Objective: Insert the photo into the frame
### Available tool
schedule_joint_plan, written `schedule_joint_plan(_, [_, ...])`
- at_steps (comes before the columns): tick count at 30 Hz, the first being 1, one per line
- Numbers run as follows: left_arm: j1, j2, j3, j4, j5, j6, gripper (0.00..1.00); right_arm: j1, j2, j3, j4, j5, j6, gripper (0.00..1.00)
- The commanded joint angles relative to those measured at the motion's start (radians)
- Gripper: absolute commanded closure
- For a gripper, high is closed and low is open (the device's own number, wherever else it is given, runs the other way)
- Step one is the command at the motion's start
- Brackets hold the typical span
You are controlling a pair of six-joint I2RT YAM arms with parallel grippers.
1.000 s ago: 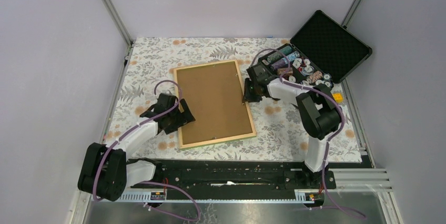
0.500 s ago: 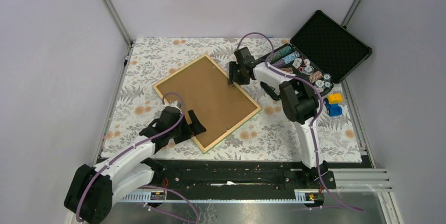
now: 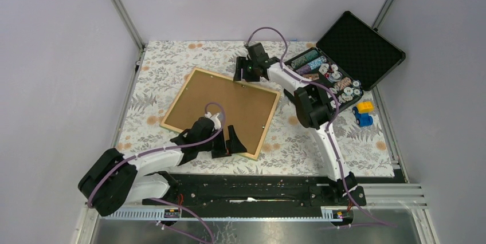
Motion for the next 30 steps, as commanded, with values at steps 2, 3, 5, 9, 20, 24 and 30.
schedule_joint_plan(2, [-0.026, 0.069, 0.034, 0.227, -0.02, 0.022, 0.01, 0.057, -0.083, 0.099, -0.192, -0.075, -0.012, 0.27])
schedule_joint_plan(3, [-0.028, 0.07, 0.034, 0.237, -0.019, 0.022, 0.01, 0.056, -0.126, 0.078, -0.214, -0.042, -0.018, 0.24])
schedule_joint_plan(5, [-0.028, 0.067, 0.036, 0.243, -0.022, 0.028, 0.01, 0.056, -0.233, 0.0, -0.242, 0.023, -0.031, 0.18])
schedule_joint_plan(9, [-0.029, 0.045, 0.026, 0.243, -0.018, 0.035, 0.01, 0.055, -0.493, -0.268, -0.252, 0.113, -0.019, 0.12])
schedule_joint_plan(20, [-0.038, -0.151, -0.068, 0.176, -0.053, 0.051, 0.01, 0.005, -0.936, -0.967, -0.054, 0.203, 0.214, 0.17])
schedule_joint_plan(24, [-0.038, -0.176, -0.034, 0.121, -0.085, 0.059, 0.01, -0.054, -0.884, -0.983, -0.002, 0.11, 0.253, 0.31])
schedule_joint_plan(30, [-0.038, -0.179, -0.077, 0.164, -0.071, 0.05, 0.01, -0.088, -0.738, -0.924, -0.005, 0.079, 0.264, 0.42])
